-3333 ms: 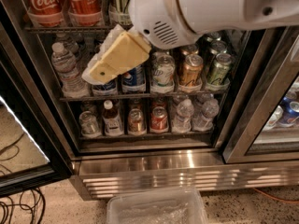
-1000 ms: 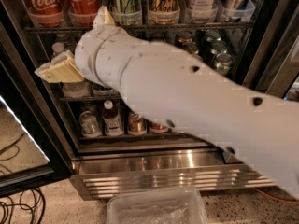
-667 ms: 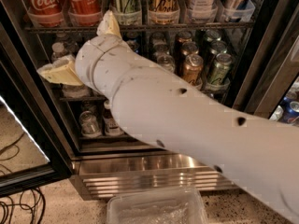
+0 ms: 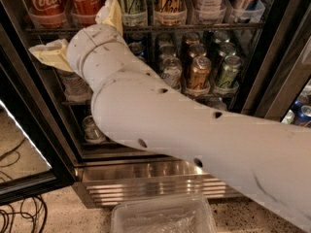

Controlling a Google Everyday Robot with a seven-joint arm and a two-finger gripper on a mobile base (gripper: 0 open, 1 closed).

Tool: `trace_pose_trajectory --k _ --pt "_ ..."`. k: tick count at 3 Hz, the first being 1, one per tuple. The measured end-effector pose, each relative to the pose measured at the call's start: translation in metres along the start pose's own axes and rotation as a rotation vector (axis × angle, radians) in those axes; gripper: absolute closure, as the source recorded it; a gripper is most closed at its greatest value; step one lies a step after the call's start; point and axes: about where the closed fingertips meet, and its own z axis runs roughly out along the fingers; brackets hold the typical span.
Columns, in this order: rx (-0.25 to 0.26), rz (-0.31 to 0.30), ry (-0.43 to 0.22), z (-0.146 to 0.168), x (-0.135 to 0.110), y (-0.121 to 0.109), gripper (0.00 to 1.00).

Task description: Pick coke can from top shelf of fridge

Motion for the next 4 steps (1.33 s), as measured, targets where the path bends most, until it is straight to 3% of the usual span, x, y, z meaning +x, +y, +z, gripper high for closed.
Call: trace_pose_trajectory --k 2,4 --pt "0.022 0.009 -0.027 0.005 -0.006 0.01 0.0" --pt "0.141 -0.002 -0.061 0.008 -0.01 0.01 0.03"
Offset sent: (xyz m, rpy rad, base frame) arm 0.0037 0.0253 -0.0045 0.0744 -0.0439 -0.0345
